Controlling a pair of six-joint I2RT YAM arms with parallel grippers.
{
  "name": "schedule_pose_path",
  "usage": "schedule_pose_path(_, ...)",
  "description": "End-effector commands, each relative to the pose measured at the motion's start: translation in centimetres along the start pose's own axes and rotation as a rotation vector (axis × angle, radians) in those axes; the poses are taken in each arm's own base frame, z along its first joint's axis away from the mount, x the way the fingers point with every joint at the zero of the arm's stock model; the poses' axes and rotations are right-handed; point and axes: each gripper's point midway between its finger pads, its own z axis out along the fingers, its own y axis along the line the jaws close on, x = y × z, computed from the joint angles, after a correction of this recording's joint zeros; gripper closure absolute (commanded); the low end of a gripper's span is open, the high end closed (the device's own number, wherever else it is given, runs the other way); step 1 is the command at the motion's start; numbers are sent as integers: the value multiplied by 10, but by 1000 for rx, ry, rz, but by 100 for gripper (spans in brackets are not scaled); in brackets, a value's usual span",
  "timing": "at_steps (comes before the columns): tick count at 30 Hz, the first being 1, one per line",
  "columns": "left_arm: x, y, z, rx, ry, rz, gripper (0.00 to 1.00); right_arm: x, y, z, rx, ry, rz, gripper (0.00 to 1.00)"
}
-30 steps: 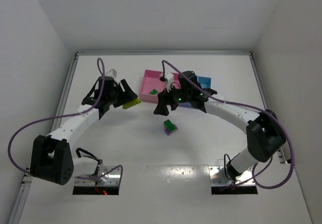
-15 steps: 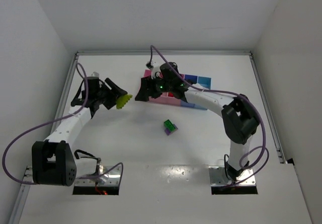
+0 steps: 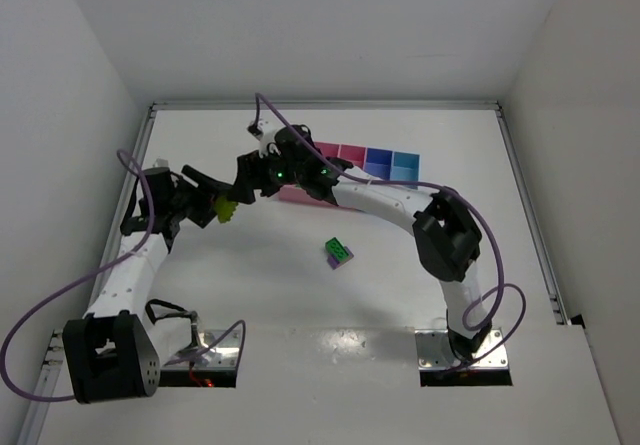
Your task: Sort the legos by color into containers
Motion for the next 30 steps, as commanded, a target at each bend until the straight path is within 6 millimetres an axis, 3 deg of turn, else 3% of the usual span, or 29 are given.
schedule_pose_path(1,-6,-13,-11,68,-13,-52,83,-16,-7,5,41,-46,-2,21)
schedule_pose_path(6,-5,-12,-17,96,-15,-75,84,-9,-13,11,46,-37,2,21)
schedule_pose_path(7,-2,-9,-17,94,-13,-85,84,-15,-8,11,30,-50,-6,22)
schedule_pose_path(13,1,-8,-19,109,-12,-89,84,-4,0,20,-32,-21,-11,31)
schedule_pose_path(17,0,-9,-19,116,-16,-85,84,0,8,24,-68,-12,-19,45)
schedule_pose_path(18,0,-9,-19,116,-16,-85,84,5,16,25,-90,0,-23,56)
schedule_pose_path(24,-1,-11,-19,124,-21,-81,84,9,23,25,-143,7,-32,88)
schedule_pose_path(26,-5,-11,-19,128,-34,-83,85,18,21,24,-145,28,-23,95)
schedule_pose_path(28,-11,-14,-21,134,-51,-84,88,15,26,19,-159,20,-30,100)
schedule_pose_path(30,-22,-13,-22,124,-80,-95,91,15,25,9,-152,15,-27,100)
